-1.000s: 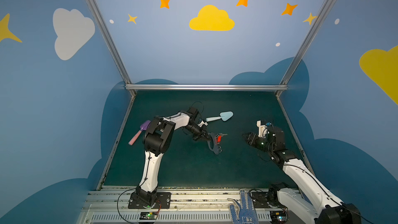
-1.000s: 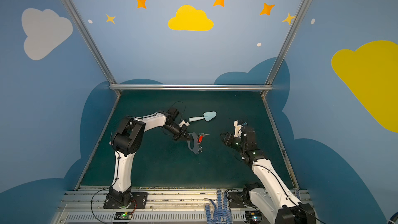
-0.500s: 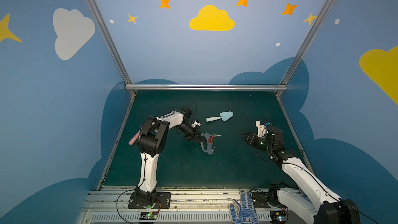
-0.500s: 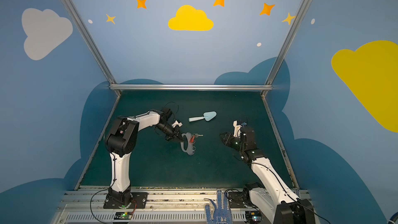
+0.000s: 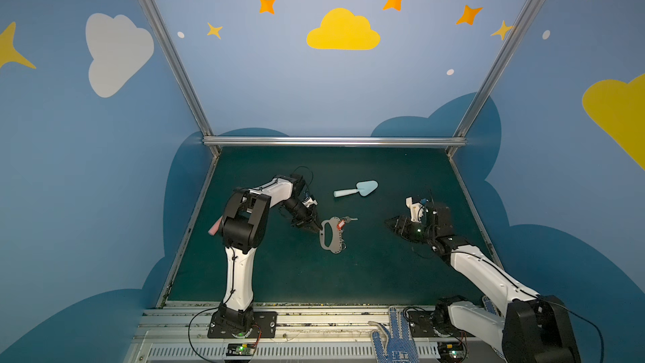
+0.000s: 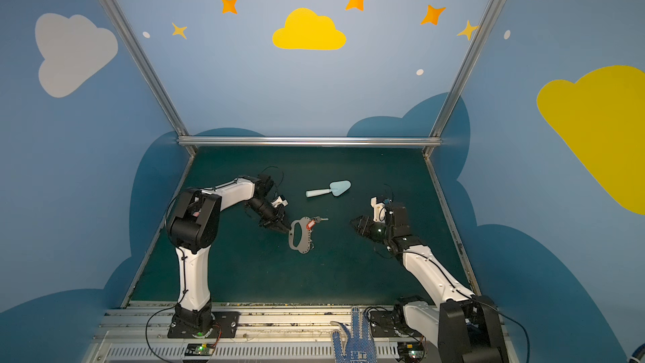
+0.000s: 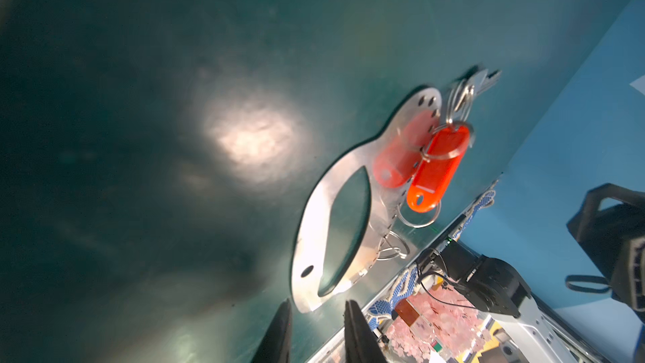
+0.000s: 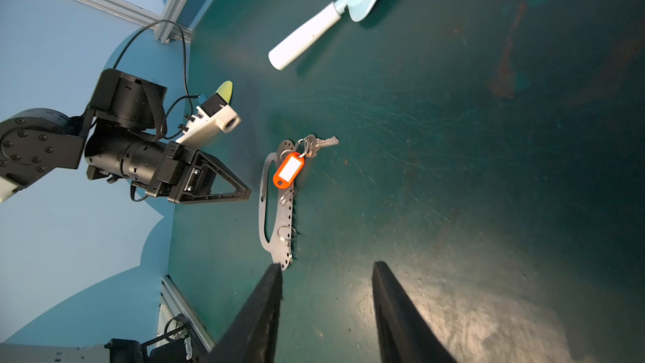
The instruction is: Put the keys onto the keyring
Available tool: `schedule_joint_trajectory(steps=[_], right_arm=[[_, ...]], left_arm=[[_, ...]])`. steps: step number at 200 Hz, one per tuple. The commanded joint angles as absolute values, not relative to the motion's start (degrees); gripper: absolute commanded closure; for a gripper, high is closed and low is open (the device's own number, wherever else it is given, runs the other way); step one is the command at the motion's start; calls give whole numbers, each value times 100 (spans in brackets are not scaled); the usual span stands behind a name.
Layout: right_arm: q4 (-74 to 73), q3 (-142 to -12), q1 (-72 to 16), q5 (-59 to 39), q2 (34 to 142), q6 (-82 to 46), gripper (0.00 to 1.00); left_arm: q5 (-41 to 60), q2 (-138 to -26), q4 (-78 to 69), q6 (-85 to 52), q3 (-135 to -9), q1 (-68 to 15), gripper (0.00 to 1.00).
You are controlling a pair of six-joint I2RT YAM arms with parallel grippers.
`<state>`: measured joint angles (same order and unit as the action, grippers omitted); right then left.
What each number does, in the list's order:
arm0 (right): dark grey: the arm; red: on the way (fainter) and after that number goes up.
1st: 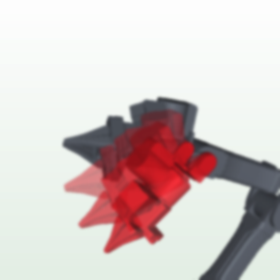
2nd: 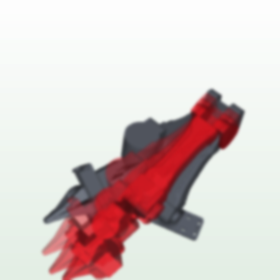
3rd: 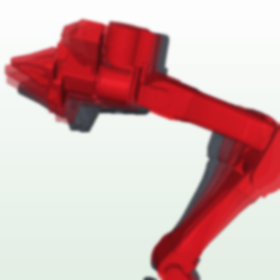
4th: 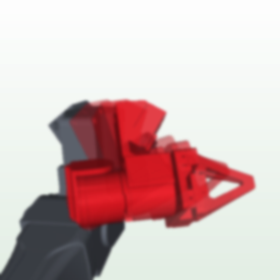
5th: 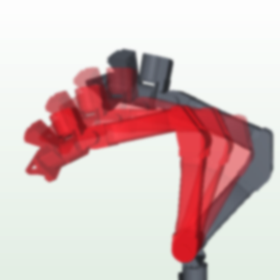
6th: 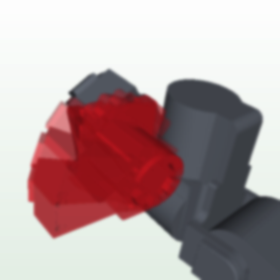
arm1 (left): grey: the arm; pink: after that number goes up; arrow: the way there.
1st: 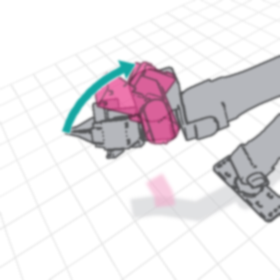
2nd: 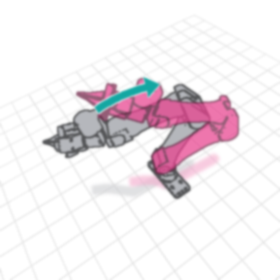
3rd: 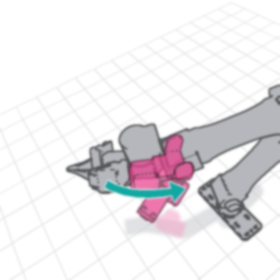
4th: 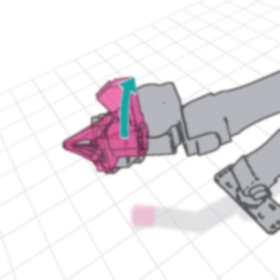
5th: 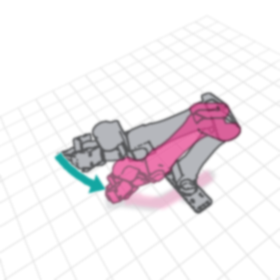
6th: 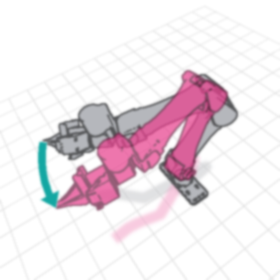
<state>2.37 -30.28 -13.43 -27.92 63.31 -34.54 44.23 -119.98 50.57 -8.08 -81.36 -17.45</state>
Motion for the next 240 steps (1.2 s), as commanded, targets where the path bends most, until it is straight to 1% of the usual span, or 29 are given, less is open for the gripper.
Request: schedule_joint_trajectory(steps=[1, 22, 23, 26, 34, 38, 52, 57, 58, 59, 60, 61, 62, 63, 64, 66, 89, 116, 124, 144, 156, 173, 182, 194, 207, 218, 230, 240], right_arm=[[491, -3380, -1397, -2766, 6387, -3201, 52], [839, -3574, -1413, -2542, 6446, -3036, 48], [859, -3580, -1414, -2524, 6449, -3025, 47], [905, -3616, -1423, -2484, 6460, -3002, 36], [1066, -3712, -1421, -2368, 6513, -2923, 21], [1160, -3770, -1430, -2301, 6529, -2881, 19], [1424, -3947, -1426, -2017, 6639, -2785, 18], [1520, -4035, -1424, -1889, 6681, -2757, 15], [1542, -4048, -1429, -1867, 6689, -2750, 15], [1558, -4059, -1426, -1835, 6698, -2737, 15], [1579, -4068, -1425, -1809, 6711, -2726, 14], [1611, -4086, -1429, -1784, 6722, -2712, 14], [1632, -4100, -1431, -1762, 6731, -2705, 13], [1655, -4115, -1427, -1725, 6749, -2693, 13], [1676, -4128, -1430, -1697, 6759, -2682, 13], [1739, -4161, -1430, -1650, 6781, -2664, 13], [2299, -4486, -1442, -871, 7048, -2485, 12], [2562, -4724, -1478, -31, 7314, -2300, 12], [2573, -4777, -1490, 298, 7398, -2286, 11], [2422, -4879, -1510, 1212, 7544, -2232, 11], [2020, -4775, -1553, 1752, 7543, -2035, 11], [1088, -4435, -1598, 2296, 7531, -1533, 11], [515, -4249, -1614, 2703, 7572, -1366, 11], [297, -4281, -1626, 3122, 7635, -1142, 11], [-31, -4297, -1618, 3505, 7789, -1016, 11], [-256, -4338, -1602, 3532, 7935, -794, 11], [-788, -4212, -1572, 3666, 8148, -564, 10], [-1361, -4028, -1523, 3535, 8337, -339, 10]], left_arm=[[4162, -11539, 5213, -710, -7952, -1589, 69], [3912, -11179, 5097, -849, -7706, -1421, 65], [3898, -11158, 5093, -855, -7694, -1413, 65], [3868, -11101, 5055, -875, -7652, -1393, 64], [3757, -10930, 4947, -970, -7544, -1318, 62], [3710, -10842, 4879, -1013, -7479, -1283, 61], [3515, -10569, 4660, -1154, -7313, -1183, 58], [3367, -10489, 4606, -1221, -7269, -1139, 55], [3340, -10474, 4597, -1234, -7260, -1132, 54], [3327, -10458, 4588, -1246, -7256, -1124, 48], [3294, -10450, 4579, -1251, -7249, -1116, 36], [3268, -10432, 4575, -1254, -7246, -1107, 18], [3238, -10419, 4568, -1260, -7244, -1099, 9], [3206, -10413, 4560, -1272, -7239, -1094, 4], [3172, -10396, 4557, -1282, -7232, -1088, 2], [3102, -10369, 4554, -1300, -7222, -1072, 0], [2339, -10059, 4363, -1556, -7091, -948, 1], [1273, -9611, 3938, -1867, -6869, -881, 1], [634, -9515, 3847, -2008, -6825, -879, 1], [-477, -9145, 3248, -2004, -6420, -879, 1], [-822, -8743, 2327, -1695, -5768, -888, 1], [-1353, -8220, 856, -1281, -4808, -886, 1], [-1664, -8065, 140, -1301, -4436, -879, 0], [-1887, -8003, -172, -628, -4311, -879, 1], [-2293, -8158, -315, -482, -4368, -855, 1], [-2230, -8318, -425, -134, -4419, -811, 1], [-2303, -8464, -1047, 90, -4198, -793, 1], [-2275, -8573, -1560, 106, -4021, -743, 1]])
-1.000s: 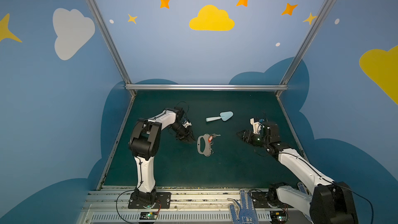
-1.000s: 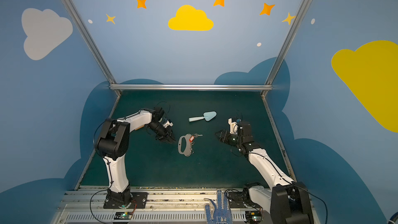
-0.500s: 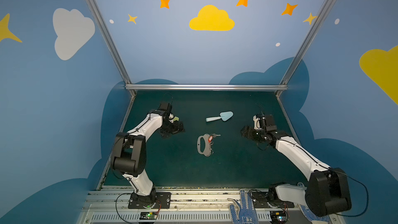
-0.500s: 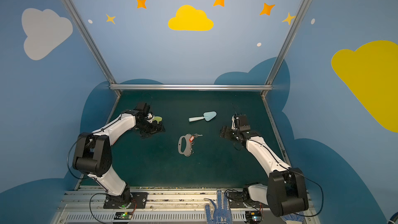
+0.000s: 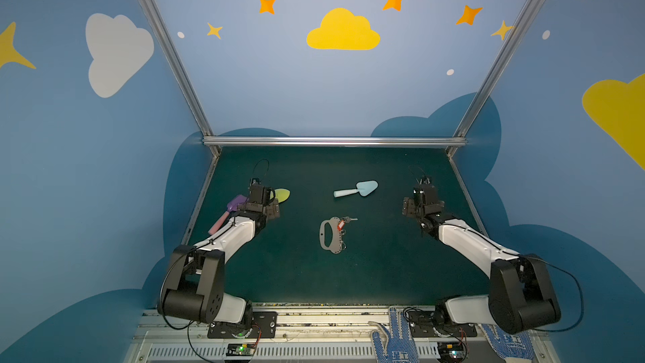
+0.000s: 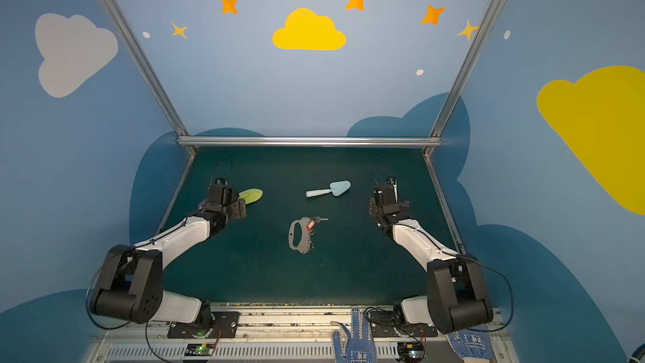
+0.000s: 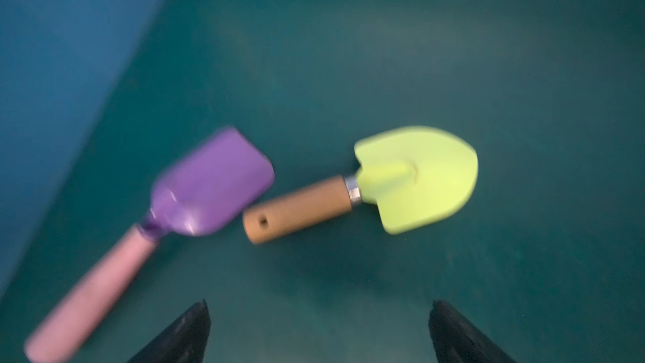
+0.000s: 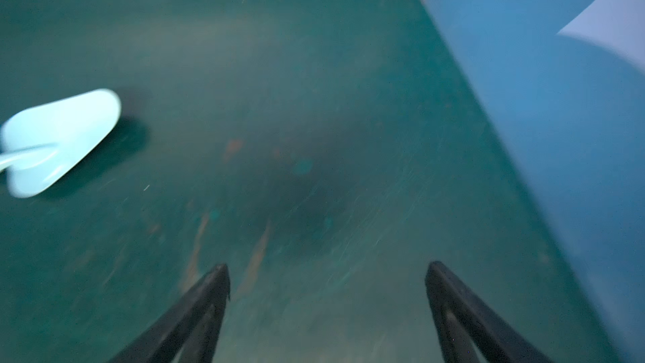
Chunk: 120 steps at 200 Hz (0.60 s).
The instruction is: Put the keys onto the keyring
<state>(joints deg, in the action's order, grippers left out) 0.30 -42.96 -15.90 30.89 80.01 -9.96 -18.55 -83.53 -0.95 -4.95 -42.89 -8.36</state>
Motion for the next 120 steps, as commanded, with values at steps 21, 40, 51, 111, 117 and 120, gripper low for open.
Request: schedule_joint_trajectory(steps=[21, 40, 51, 111, 117, 120], right_arm=[[-2425, -3647, -1507, 3336, 8761, 169, 10], [-3084, -3420, -1507, 3056, 8918, 510, 10], [-3301, -3332, -1432, 2881, 8953, 527, 11], [-5115, -2214, -276, 57, 8868, 78, 10], [-4782, -2284, -285, 31, 8751, 122, 10], [-4581, -2333, -288, 32, 8676, 142, 10]], left_arm=[[-1936, -8808, -2215, 106, -3710, -661, 1], [-1805, -8770, -2640, 59, -3413, -607, 1], [-1609, -8685, -2891, 16, -3240, -520, 1], [-469, -8793, -4341, -309, -2430, 19, 1], [-519, -8789, -4313, -320, -2429, 22, 1], [-510, -8734, -4200, -289, -2445, 21, 1]])
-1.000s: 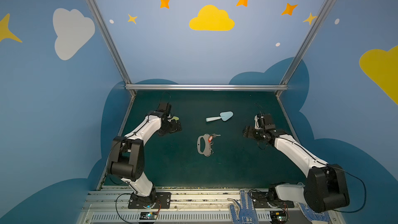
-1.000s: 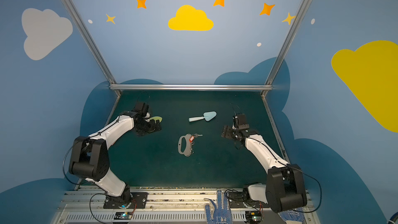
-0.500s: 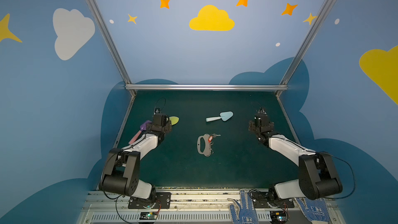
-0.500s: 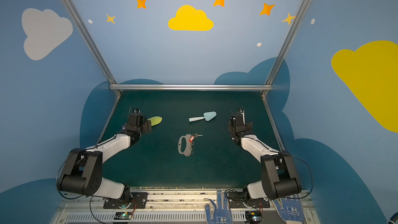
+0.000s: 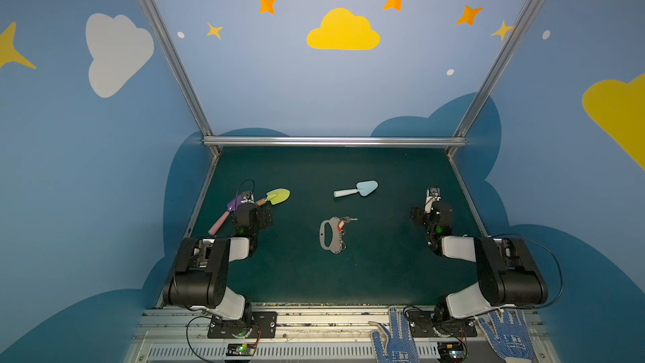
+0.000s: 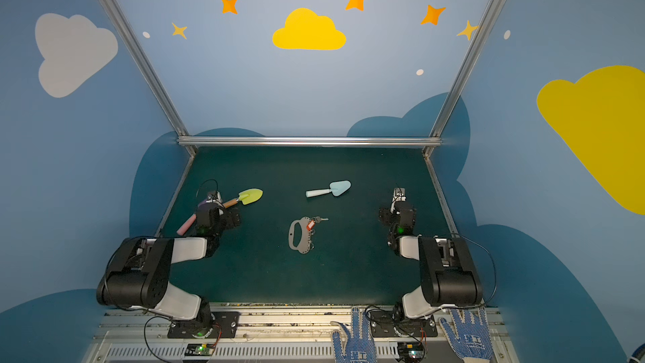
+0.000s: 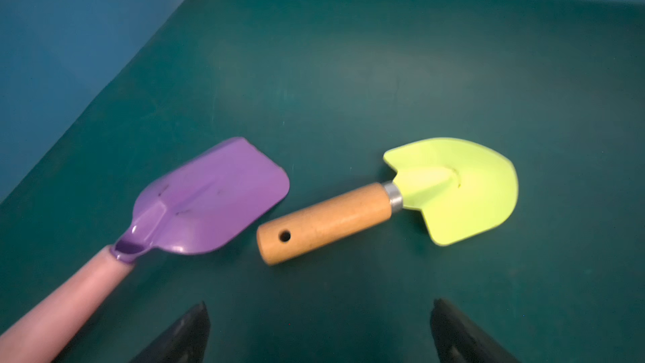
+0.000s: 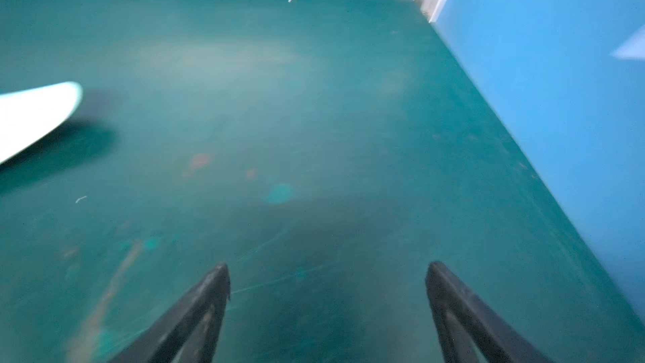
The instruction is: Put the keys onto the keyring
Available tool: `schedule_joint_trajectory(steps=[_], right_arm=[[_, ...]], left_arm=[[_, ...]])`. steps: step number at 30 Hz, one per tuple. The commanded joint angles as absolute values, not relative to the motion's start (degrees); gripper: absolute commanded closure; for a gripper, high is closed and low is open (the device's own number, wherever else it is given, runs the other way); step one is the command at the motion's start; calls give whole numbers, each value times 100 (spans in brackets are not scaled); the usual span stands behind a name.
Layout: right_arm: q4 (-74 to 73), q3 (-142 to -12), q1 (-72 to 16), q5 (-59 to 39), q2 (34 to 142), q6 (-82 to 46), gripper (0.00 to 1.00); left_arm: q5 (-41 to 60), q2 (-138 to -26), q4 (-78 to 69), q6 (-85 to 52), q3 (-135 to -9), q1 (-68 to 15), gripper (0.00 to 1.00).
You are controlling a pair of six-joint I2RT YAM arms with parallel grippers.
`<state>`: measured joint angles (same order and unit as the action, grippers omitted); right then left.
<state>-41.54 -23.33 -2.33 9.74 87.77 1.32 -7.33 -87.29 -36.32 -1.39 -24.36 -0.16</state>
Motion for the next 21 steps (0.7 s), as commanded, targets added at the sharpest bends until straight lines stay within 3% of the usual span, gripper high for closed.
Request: schedule_joint_trajectory(steps=[1, 21], right_arm=[[-4484, -2353, -289, 38, 8653, 141, 10], [-4464, -2365, -281, 16, 8641, 105, 9]], left_arm=[[-492, -8718, -4157, -246, -2457, 19, 1], [-457, -8651, -3964, -132, -2511, 7, 1]])
